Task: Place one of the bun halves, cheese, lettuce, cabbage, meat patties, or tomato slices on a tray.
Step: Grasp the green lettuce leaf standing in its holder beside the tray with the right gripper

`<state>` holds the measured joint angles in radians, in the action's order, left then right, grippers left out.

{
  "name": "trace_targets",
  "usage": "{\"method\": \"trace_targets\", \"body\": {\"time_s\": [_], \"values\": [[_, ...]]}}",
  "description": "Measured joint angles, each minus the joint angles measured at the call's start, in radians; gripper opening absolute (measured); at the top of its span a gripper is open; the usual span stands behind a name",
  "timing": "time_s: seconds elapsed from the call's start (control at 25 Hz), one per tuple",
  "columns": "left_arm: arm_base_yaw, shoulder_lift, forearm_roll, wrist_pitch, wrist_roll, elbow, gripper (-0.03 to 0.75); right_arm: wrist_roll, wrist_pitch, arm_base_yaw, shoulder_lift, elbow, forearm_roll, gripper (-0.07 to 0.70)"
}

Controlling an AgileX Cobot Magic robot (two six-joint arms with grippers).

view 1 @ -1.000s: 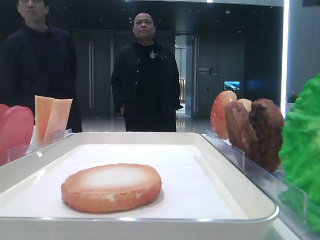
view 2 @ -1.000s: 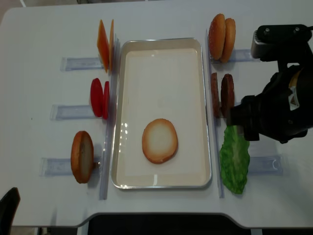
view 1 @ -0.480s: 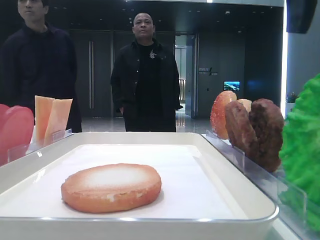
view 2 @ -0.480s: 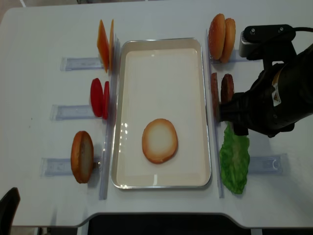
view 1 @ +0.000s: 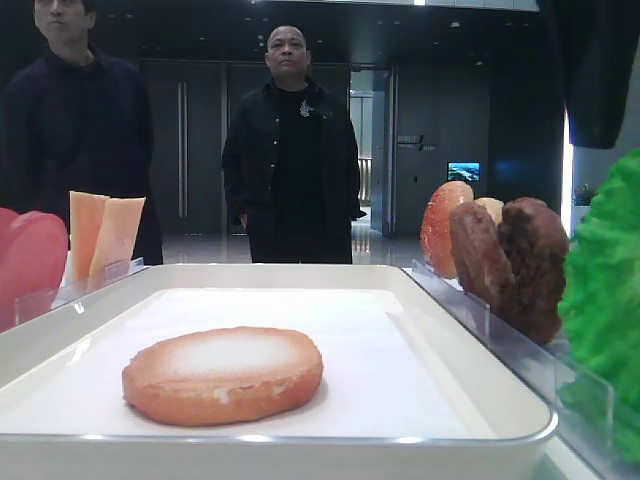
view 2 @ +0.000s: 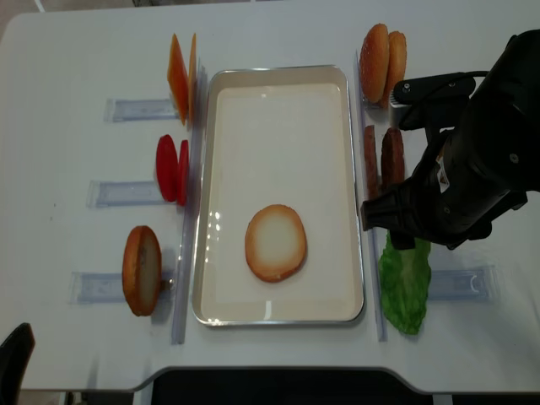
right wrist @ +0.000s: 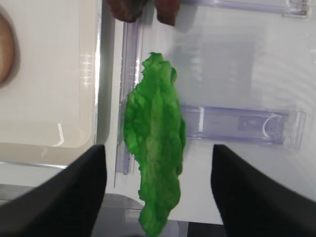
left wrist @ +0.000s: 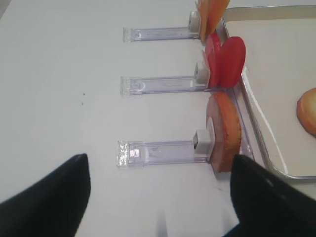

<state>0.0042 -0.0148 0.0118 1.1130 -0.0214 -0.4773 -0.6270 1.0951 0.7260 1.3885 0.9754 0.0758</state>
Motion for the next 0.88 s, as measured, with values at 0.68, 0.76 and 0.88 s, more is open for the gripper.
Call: {"method": "trace_targets", "body": {"time_s": [0.68,0.76,0.88], "values": [[0.000,0.000,0.000,0.000,0.000,0.000,0.692,0.032,-0.009,0.000,0.026,0.000,-0.025,0.435],[0.000,0.000,0.000,0.000,0.000,0.000,0.692,0.032,-0.002,0.000,0.026,0.000,-0.026,0.421],[0.000,0.000,0.000,0.000,0.000,0.000,0.692,0.032,0.011,0.000,0.026,0.000,-0.027,0.344]]}}
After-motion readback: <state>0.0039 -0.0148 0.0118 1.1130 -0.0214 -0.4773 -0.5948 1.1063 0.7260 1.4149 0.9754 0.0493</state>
